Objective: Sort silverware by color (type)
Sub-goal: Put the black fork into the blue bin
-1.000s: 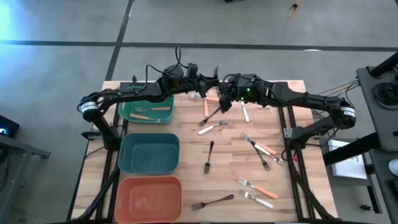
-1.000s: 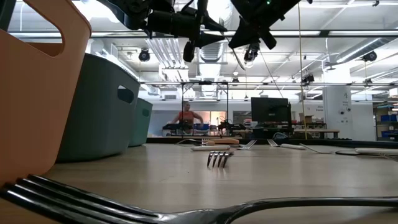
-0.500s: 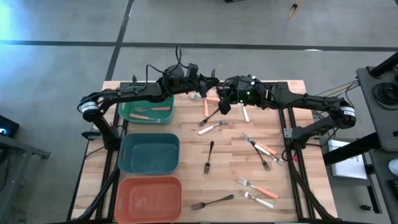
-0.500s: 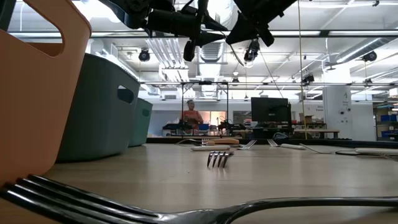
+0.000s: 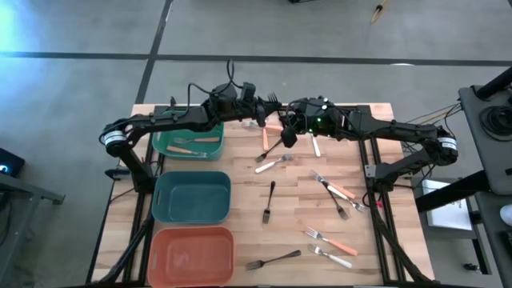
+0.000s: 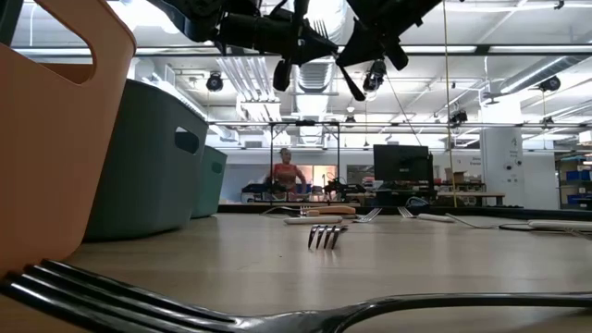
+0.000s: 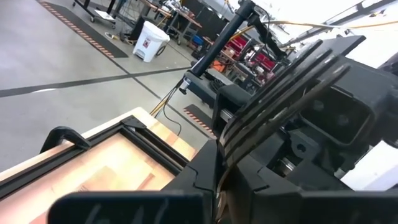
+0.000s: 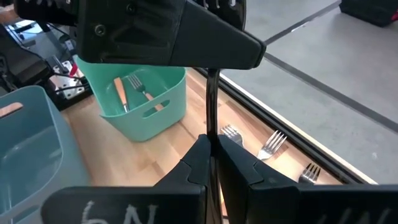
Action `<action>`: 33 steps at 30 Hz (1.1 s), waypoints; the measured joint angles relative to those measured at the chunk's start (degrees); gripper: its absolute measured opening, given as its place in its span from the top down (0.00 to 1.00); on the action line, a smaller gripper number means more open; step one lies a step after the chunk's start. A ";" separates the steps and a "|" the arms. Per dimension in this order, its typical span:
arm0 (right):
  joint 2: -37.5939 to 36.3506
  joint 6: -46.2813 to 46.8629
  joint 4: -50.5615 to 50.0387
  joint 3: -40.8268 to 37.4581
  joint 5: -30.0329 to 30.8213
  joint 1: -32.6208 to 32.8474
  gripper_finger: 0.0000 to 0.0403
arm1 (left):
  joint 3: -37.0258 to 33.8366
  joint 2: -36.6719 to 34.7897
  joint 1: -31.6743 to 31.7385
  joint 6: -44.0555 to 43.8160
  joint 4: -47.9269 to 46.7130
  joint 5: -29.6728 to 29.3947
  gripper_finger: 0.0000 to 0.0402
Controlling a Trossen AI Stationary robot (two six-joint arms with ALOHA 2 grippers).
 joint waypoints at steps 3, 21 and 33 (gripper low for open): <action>-0.90 0.08 -1.16 -0.02 -0.19 -0.15 0.97 | 0.00 -0.49 0.67 0.88 -0.74 0.51 1.00; -9.59 -1.56 -17.33 0.00 0.11 -0.26 0.97 | 0.94 -19.07 0.33 8.91 -37.70 -3.44 1.00; -9.61 -3.36 -27.78 -0.02 3.06 -0.26 0.78 | 1.05 -38.35 -28.95 -8.38 -78.40 -27.57 1.00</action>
